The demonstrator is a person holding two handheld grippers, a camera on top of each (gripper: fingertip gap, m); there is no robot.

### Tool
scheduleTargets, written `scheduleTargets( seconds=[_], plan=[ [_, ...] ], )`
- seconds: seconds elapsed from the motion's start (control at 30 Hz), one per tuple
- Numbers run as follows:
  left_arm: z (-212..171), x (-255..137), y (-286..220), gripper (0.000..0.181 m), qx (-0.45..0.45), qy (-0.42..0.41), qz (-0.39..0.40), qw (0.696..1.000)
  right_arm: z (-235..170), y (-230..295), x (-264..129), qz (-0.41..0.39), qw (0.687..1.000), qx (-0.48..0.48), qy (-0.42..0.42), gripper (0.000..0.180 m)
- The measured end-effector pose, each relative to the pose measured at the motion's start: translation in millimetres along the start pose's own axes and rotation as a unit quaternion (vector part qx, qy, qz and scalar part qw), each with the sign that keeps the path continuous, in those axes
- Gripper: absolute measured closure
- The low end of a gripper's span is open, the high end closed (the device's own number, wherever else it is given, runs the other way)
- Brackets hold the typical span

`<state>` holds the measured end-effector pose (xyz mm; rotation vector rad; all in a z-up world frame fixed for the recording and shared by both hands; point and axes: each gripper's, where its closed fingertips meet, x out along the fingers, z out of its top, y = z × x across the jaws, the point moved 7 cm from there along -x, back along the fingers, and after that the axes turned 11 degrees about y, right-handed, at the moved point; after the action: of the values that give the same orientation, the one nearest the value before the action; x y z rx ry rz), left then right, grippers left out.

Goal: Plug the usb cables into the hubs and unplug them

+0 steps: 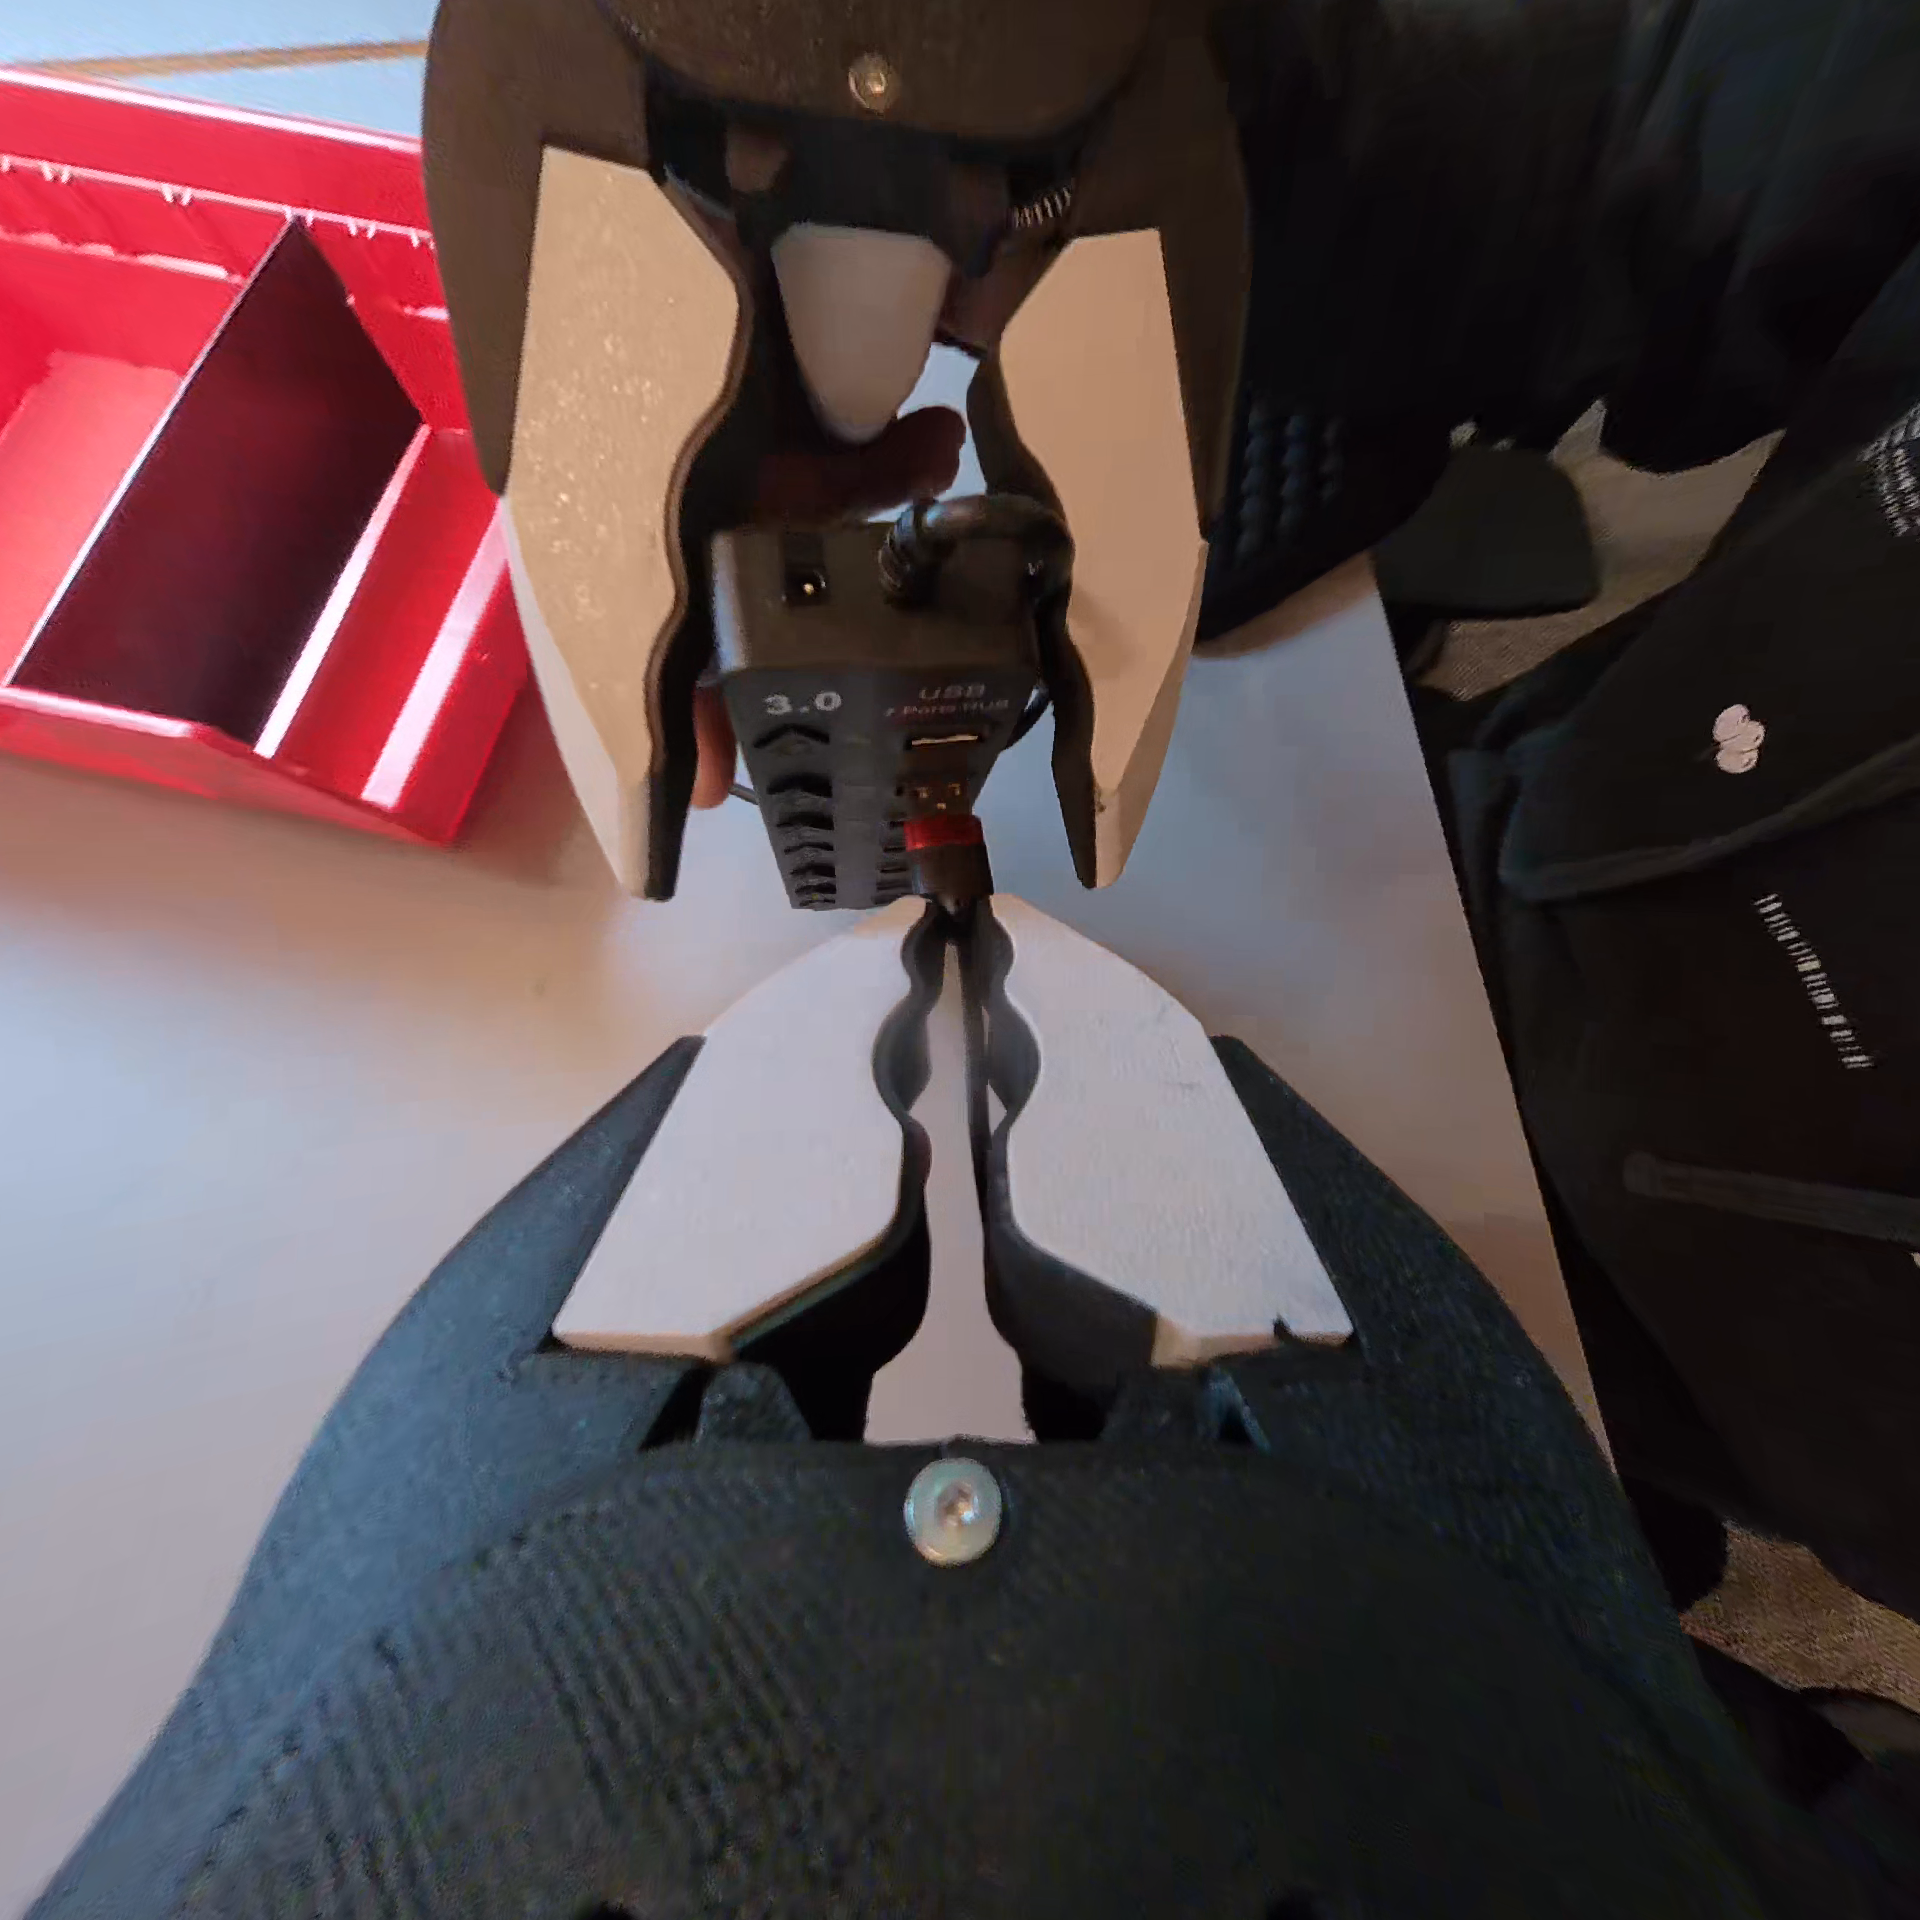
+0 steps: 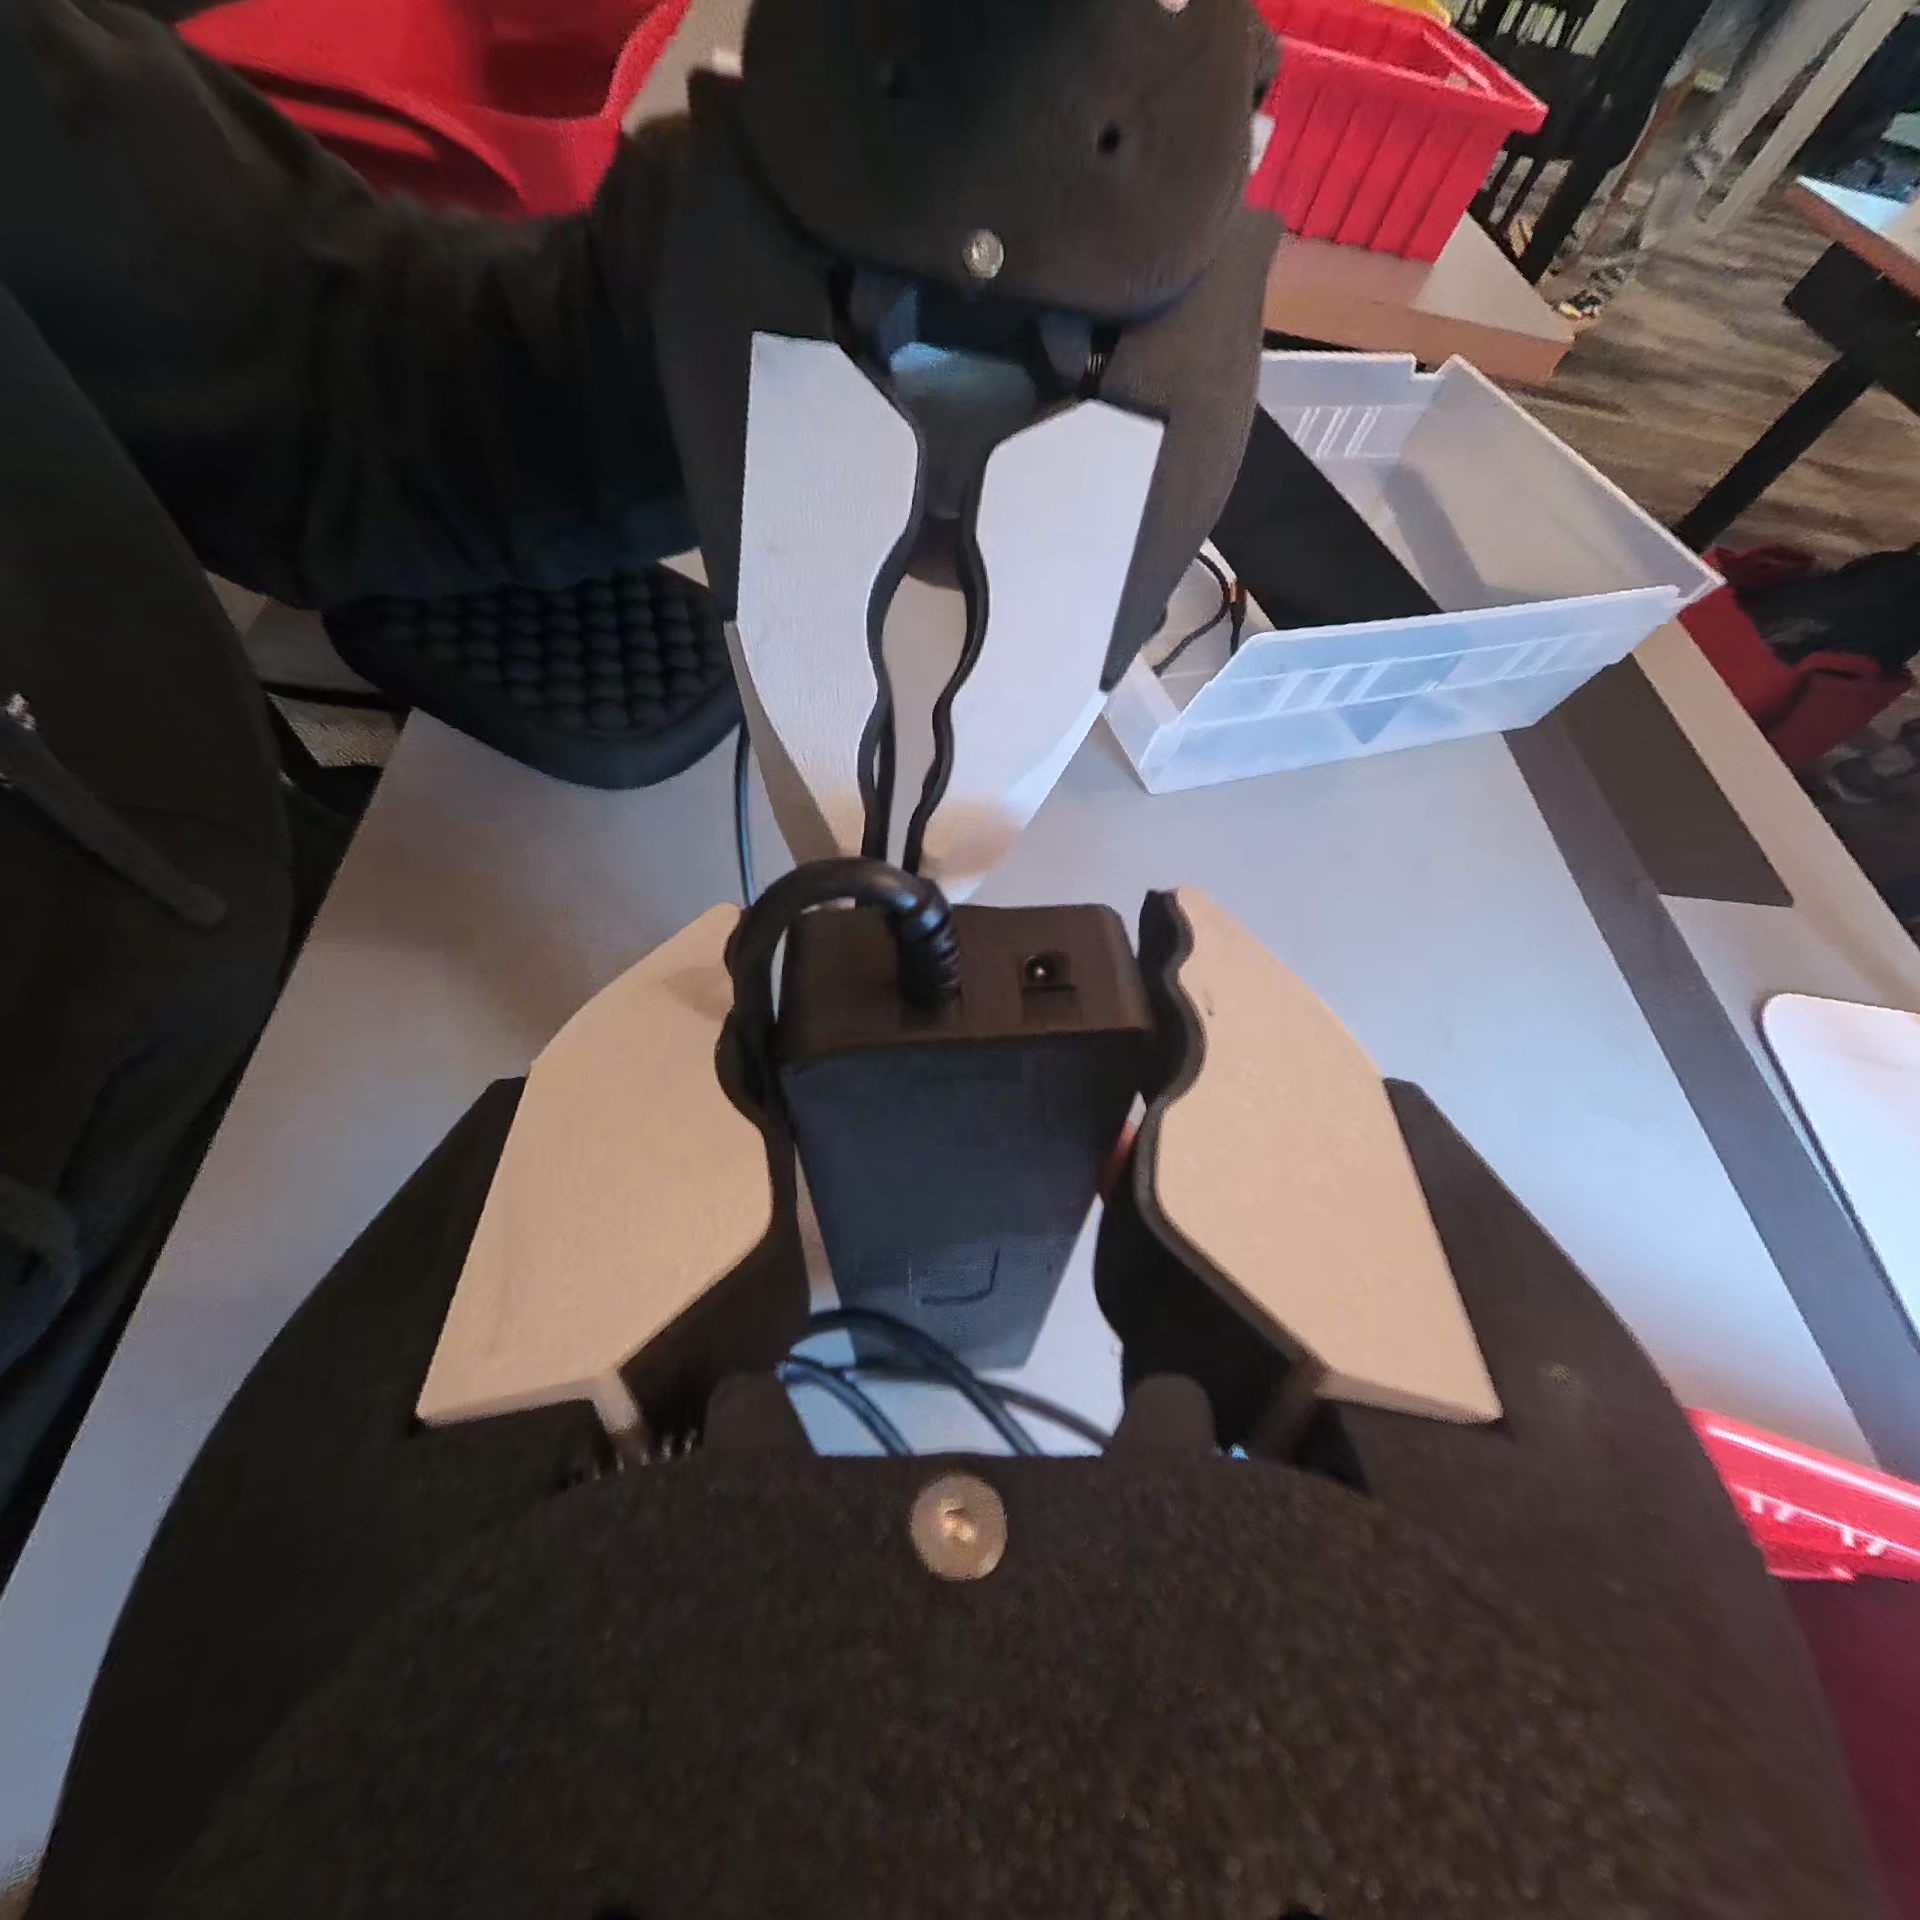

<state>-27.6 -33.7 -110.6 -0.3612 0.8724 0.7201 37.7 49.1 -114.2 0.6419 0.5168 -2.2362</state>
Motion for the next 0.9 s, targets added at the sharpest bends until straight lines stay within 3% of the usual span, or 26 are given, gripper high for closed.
scheduleTargets(
  seconds=[0.27, 0.7, 0.8, 0.9],
  plan=[
    [10.2, -11.1, 4.0, 0.176, -0.007, -0.125, -0.037, 0.991, 2.4, -2.7, -22.8, 0.005, 0.995, 0.017, -0.096, 0.110],
    [15.4, -2.2, 3.2, 0.174, -0.012, -0.171, -0.007, 0.985, 1.9, -4.3, -38.0, 0.001, 0.988, 0.007, -0.157, 0.110],
    [15.3, -1.2, 5.2, 0.158, -0.018, -0.168, 0.013, 0.985, 1.3, -4.4, -37.9, -0.001, 0.987, 0.007, -0.159, 0.110],
    [16.8, 4.8, 3.0, 0.129, -0.021, -0.151, 0.022, 0.988, 1.3, -4.4, -37.1, -0.004, 0.987, 0.008, -0.163, 0.110]
  ],
)
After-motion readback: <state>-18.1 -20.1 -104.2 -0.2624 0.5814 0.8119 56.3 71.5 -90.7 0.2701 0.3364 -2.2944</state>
